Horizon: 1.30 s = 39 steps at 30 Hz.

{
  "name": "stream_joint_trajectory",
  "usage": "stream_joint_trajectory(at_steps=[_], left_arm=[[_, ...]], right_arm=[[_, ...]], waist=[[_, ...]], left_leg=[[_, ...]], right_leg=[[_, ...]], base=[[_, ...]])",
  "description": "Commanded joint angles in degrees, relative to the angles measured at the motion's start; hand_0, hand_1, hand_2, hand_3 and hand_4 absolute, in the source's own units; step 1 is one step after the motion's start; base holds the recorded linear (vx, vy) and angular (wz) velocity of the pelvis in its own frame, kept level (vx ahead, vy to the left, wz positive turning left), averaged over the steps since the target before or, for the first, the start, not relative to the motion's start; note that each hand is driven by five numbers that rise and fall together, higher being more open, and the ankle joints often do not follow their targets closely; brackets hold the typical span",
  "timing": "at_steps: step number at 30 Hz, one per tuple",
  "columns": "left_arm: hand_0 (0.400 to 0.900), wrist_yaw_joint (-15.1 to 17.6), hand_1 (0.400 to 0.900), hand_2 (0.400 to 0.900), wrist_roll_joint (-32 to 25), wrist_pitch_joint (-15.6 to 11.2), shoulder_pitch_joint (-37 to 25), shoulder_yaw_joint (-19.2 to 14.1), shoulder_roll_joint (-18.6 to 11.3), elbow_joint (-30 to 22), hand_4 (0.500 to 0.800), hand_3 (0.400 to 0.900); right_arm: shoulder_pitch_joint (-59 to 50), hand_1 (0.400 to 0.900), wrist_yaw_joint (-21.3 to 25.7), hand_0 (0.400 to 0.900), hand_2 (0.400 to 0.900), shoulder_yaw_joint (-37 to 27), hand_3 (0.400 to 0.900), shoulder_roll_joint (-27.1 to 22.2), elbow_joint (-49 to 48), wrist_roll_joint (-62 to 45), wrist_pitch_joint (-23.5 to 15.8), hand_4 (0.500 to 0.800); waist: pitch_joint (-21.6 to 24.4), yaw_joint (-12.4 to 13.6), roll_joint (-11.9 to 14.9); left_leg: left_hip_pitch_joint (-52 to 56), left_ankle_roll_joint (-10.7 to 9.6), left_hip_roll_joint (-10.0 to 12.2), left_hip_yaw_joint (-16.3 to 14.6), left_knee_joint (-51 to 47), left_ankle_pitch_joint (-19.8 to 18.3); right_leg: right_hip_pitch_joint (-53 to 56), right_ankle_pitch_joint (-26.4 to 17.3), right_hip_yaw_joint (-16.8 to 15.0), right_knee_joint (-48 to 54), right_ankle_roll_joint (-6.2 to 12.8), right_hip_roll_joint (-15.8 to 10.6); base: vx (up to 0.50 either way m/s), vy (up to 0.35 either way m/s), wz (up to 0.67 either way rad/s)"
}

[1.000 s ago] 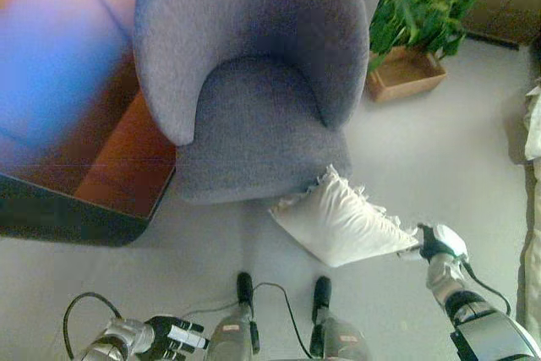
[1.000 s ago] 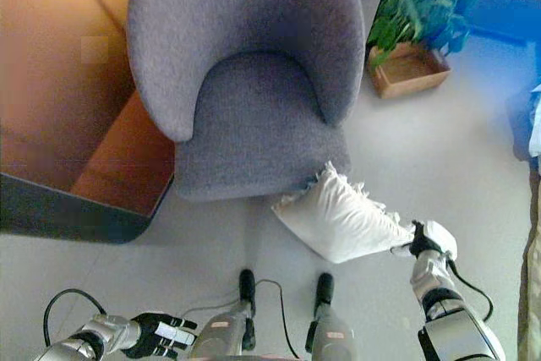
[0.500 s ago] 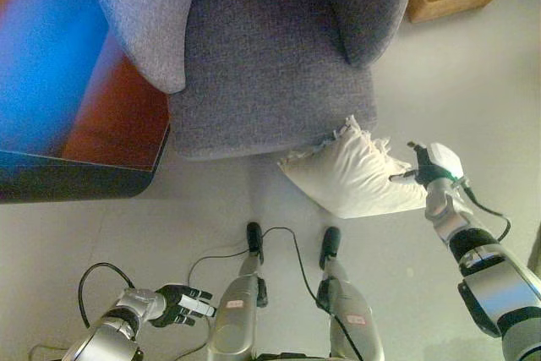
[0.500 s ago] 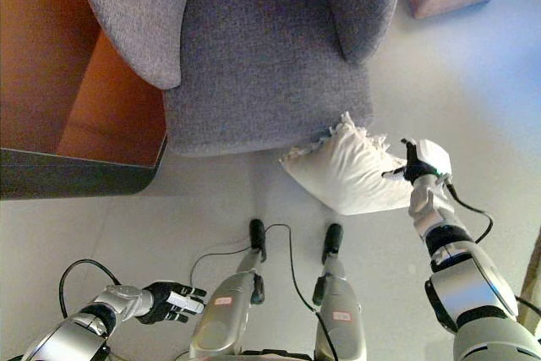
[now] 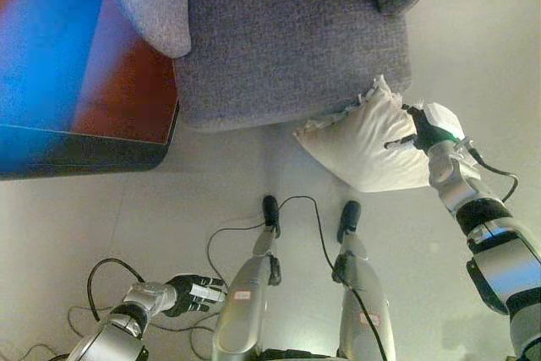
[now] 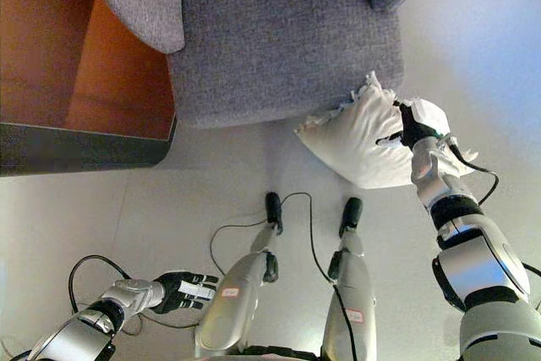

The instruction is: Pick up the pillow and put it on the sofa.

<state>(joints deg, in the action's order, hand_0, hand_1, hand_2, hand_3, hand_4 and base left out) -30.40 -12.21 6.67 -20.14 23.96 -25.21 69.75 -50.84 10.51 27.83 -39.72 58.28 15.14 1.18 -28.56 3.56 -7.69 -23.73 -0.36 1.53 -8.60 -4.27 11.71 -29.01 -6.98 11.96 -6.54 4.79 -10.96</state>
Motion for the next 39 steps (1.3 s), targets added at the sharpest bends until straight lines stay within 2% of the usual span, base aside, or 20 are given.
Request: stream_joint_trajectory(at_steps=[1, 7, 14, 18, 21, 22, 23, 38, 39], left_arm=[[0.900, -1.9, 0.900, 0.900, -2.7, 0.8, 1.2, 4.2, 7.8, 0.1, 0.800, 0.900], [0.900, -2.8, 0.900, 0.900, -3.9, 1.3, 1.3, 4.7, 7.3, -0.5, 0.800, 0.900], [0.900, -3.0, 0.900, 0.900, -4.5, 2.2, 1.1, 5.1, 6.9, -1.0, 0.800, 0.900], [0.900, -2.6, 0.900, 0.900, -4.6, 1.8, 1.5, 5.4, 7.0, -0.9, 0.800, 0.900], [0.900, -2.6, 0.900, 0.900, -4.6, 1.5, 1.8, 5.2, 7.0, -1.0, 0.800, 0.900], [0.900, -2.6, 0.900, 0.900, -4.5, 1.5, 2.1, 5.3, 7.0, -1.2, 0.800, 0.900], [0.900, -2.6, 0.900, 0.900, -4.6, 1.5, 2.2, 5.3, 7.0, -1.3, 0.800, 0.900], [0.900, -3.4, 0.900, 0.900, -4.8, -0.4, 3.0, 4.9, 5.5, -1.4, 0.800, 0.900], [0.900, -3.5, 0.900, 0.900, -4.7, -0.6, 2.8, 4.8, 5.5, -1.5, 0.800, 0.900]], right_arm=[[-7.6, 0.900, 0.1, 0.900, 0.900, 3.3, 0.900, -8.4, -4.8, 0.0, -0.1, 0.800], [-10.9, 0.900, -1.4, 0.900, 0.900, 4.9, 0.900, -9.1, -6.0, 0.2, -0.1, 0.800], [-15.2, 0.900, -1.4, 0.900, 0.900, 7.0, 0.900, -9.1, -7.9, -0.6, 2.4, 0.800], [-17.1, 0.900, -2.1, 0.900, 0.900, 7.7, 0.900, -9.0, -8.0, -2.9, 3.4, 0.800], [-17.7, 0.900, -5.5, 0.900, 0.900, 7.6, 0.900, -9.0, -8.4, -3.8, 2.3, 0.800], [-17.6, 0.590, -6.2, 0.590, 0.590, 8.0, 0.590, -9.0, -8.3, -4.1, 1.9, 0.614], [-17.7, 0.400, -7.0, 0.400, 0.400, 8.2, 0.400, -9.1, -8.4, -4.4, 1.8, 0.500], [-17.7, 0.400, -6.3, 0.400, 0.400, 7.3, 0.400, -10.4, -7.3, -7.7, -0.7, 0.500], [-17.8, 0.400, -6.3, 0.400, 0.400, 7.0, 0.400, -10.4, -7.2, -7.7, -1.0, 0.500]], waist=[[-1.2, -0.1, -0.8], [-1.2, 0.4, -1.8], [-1.2, 1.1, -2.9], [-1.2, 1.2, -3.4], [-1.2, 1.3, -3.5], [-1.2, 1.2, -3.3], [-1.2, 1.2, -3.3], [-1.2, 1.7, -2.3], [-1.2, 2.0, -2.4]], left_leg=[[-5.5, -3.0, 0.1, 3.0, 7.7, -5.6], [-8.8, -3.1, 0.1, 3.1, 9.2, -5.3], [-14.2, -3.2, 0.4, 3.5, 10.9, -4.7], [-16.6, -3.2, 0.5, 3.6, 12.3, -4.6], [-17.9, -3.2, 0.7, 3.7, 13.2, -4.8], [-17.0, -3.6, 0.4, 3.9, 13.5, -6.1], [-17.2, -3.5, 0.4, 4.0, 13.8, -6.2], [-15.5, -3.6, 0.6, 4.1, 13.4, -6.4], [-16.2, -3.2, 0.9, 4.0, 13.2, -5.2]], right_leg=[[-4.3, 8.1, 0.9, -10.1, -0.31, 1.4], [-7.8, 8.6, 0.7, -12.3, -0.45, 1.0], [-13.3, 9.3, -0.2, -15.7, -0.58, 0.8], [-15.8, 9.6, -0.7, -17.4, -0.81, 0.7], [-17.2, 10.0, -1.1, -18.4, -0.98, 0.7], [-16.6, 11.7, -1.6, -19.4, -0.42, 0.3], [-16.8, 11.8, -1.7, -19.7, -0.45, 0.3], [-14.7, 11.4, -0.4, -18.8, -0.02, 0.0], [-15.0, 9.7, 0.3, -17.8, -0.58, 0.3]], base=[[0.00, 0.072, 0.04], [0.00, 0.053, 0.03], [0.00, 0.022, 0.06], [0.00, 0.037, 0.00], [0.02, 0.004, 0.01], [0.07, -0.002, 0.04], [0.07, -0.010, 0.05], [-0.01, -0.003, 0.00], [-0.10, -0.009, -0.05]])
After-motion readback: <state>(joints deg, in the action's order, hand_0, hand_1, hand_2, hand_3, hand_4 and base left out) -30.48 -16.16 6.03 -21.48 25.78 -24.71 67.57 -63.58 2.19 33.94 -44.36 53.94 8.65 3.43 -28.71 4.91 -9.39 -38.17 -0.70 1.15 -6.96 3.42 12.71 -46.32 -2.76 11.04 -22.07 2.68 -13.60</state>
